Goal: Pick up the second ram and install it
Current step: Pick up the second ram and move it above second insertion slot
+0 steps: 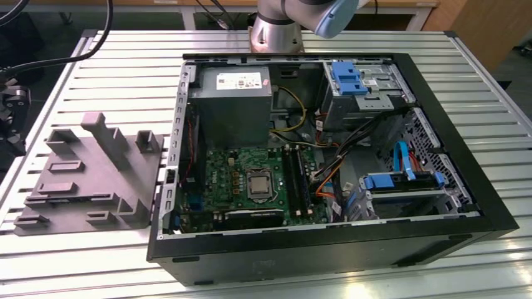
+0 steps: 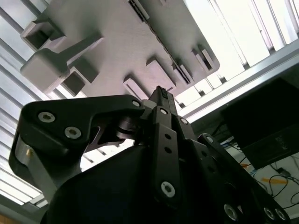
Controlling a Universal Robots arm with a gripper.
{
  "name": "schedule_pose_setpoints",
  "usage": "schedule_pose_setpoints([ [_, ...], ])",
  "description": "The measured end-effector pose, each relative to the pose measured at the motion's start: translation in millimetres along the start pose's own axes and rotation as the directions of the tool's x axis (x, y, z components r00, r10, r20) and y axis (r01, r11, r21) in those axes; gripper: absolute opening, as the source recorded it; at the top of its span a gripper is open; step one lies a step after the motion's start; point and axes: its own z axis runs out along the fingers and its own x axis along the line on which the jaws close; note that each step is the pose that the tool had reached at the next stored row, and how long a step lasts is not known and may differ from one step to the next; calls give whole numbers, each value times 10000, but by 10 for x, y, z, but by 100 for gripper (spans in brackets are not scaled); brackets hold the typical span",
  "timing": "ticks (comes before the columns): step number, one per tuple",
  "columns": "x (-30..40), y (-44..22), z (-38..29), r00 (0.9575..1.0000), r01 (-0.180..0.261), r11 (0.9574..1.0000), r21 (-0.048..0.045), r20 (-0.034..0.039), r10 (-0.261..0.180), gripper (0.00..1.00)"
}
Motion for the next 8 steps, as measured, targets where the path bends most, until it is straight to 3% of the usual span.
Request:
schedule_pose_setpoints([
  [8,0,0,1,9967,816,9967,-21,-35,-816,11],
])
